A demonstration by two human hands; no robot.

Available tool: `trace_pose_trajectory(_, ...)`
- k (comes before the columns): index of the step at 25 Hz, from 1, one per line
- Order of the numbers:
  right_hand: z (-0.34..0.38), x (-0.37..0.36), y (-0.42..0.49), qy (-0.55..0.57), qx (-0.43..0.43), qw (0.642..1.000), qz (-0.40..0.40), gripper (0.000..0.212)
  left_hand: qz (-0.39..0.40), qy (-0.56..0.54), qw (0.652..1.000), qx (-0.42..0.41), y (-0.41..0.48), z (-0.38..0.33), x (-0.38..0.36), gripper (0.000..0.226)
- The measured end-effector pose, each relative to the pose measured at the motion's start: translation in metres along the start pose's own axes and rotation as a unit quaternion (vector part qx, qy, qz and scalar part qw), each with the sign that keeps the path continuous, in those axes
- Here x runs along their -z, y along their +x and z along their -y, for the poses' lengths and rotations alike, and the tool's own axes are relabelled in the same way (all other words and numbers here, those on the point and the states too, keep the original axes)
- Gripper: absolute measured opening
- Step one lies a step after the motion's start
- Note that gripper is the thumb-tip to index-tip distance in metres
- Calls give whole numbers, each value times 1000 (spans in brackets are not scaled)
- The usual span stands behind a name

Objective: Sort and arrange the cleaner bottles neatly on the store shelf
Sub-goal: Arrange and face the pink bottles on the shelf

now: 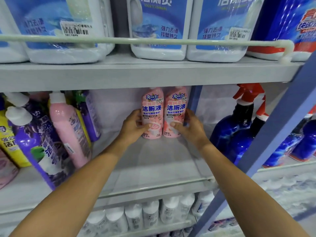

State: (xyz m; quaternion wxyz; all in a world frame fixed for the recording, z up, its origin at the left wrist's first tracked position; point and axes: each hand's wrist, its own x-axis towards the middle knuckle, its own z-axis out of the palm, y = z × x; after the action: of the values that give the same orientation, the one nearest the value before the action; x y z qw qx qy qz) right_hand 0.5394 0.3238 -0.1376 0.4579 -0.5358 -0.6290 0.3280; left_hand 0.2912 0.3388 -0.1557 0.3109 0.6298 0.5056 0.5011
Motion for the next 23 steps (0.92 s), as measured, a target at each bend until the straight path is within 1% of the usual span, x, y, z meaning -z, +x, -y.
trace_pose_trajectory(2, -1, 3, -11, 17, 12, 1000, 2, 71, 7, -9, 1000, -2, -11, -9, 10, 59)
trace_pose_trajectory(4, 0, 4, -26, -2, 28, 1000, -14, 80, 15, -6, 1000, 3, -28, -17, 26, 66)
trace_pose_trajectory(6, 5, -1, -41, 3, 35, 999, -11, 80, 11, -7, 1000, 15, -50, -26, 46, 77)
trace_pose_trajectory(8, 14, -13, -55, 33, 40, 999, 13, 80, -5, -2, 1000, 18, -74, -33, 66, 86)
trace_pose_trajectory(10, 29, -36, -68, 47, 51, 996, 59, 74, -16, 8, 999, 31, -104, -40, 86, 81)
trace_pose_trajectory(12, 48, -64, -77, 37, 87, 991, 99, 70, -16, 23, 999, 29, -133, -52, 110, 75)
trace_pose_trajectory(14, 74, -95, -85, 43, 126, 981, 142, 69, -21, 38, 999, 20, -162, -67, 140, 74)
trace_pose_trajectory(16, 100, -124, -92, 47, 159, 969, 186, 69, -26, 28, 999, 26, -190, -81, 174, 71)
trace_pose_trajectory(18, 126, -148, -97, 47, 192, 958, 209, 73, -32, 38, 998, 30, -216, -92, 210, 64)
trace_pose_trajectory(20, 153, -170, -101, 47, 225, 949, 217, 78, -71, 75, 994, 28, -240, -97, 251, 59)
trace_pose_trajectory(23, 189, -192, -110, 47, 242, 945, 214, 84, -174, 143, 974, 19, -262, -99, 314, 54)
